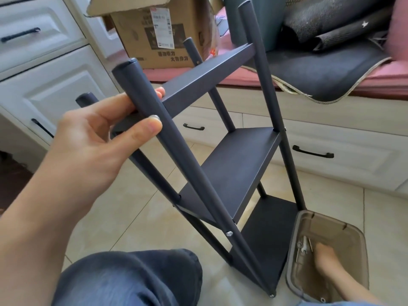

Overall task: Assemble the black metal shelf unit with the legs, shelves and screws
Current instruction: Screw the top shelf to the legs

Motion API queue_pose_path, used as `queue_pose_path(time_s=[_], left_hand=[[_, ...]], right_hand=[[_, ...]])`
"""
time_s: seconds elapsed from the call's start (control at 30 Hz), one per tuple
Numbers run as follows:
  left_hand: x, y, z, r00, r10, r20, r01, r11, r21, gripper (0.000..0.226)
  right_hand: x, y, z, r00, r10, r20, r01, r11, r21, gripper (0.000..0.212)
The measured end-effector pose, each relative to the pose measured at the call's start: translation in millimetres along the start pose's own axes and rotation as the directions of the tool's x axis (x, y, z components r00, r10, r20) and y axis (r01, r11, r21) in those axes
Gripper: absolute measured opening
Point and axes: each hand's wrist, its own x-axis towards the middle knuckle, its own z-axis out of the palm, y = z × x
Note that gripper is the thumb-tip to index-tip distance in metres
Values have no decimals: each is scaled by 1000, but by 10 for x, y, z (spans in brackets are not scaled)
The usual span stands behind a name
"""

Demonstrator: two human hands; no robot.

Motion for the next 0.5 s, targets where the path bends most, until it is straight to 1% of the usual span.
queue_pose_path(time_s=[0.13, 0.3, 0.5], left_hand=[[-12, 55, 19, 1000, -8, -19, 8, 1000, -6, 40], [-13, 69, 16, 1000, -20, -21, 19, 1000, -15, 38], [-10, 75, 14, 1000, -21, -22, 21, 1000, -3, 38]], right_hand=[[21, 31, 72, 998, -57, -30, 57, 998, 9, 29], [36, 13, 65, 998, -31, -53, 33, 999, 38, 35], [-37, -84, -52, 999, -32, -2, 32, 999, -40, 35]])
